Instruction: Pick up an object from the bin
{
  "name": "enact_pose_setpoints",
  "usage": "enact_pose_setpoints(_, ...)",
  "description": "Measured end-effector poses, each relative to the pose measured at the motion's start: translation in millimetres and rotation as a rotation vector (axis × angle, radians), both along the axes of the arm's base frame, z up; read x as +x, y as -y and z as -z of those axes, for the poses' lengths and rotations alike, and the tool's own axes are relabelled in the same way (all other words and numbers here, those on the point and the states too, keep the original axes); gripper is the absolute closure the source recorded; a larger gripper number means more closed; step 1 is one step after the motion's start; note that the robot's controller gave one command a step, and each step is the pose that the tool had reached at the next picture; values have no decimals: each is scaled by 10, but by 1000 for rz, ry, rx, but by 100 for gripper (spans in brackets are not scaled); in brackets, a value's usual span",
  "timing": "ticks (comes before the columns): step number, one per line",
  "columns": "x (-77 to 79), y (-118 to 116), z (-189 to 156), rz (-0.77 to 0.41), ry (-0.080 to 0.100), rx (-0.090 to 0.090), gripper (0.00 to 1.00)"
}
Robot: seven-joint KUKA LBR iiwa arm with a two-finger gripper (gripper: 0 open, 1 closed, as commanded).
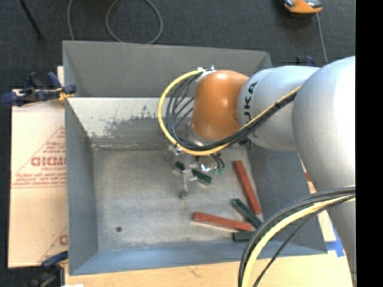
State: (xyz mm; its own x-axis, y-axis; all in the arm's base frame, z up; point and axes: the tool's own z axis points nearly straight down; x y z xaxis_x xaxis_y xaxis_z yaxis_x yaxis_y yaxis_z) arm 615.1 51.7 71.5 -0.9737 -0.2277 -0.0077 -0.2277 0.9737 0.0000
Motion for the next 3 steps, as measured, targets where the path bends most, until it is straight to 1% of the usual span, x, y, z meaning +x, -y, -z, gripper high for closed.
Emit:
enact_pose_setpoints(1, 289, 576, -18, -29, 1, -5, 0)
enact_pose_setpoints(2, 272, 533, -8, -32, -3, -2, 100)
enact_pose_setpoints(3, 43, 666, -1887, -42, 6, -5, 100)
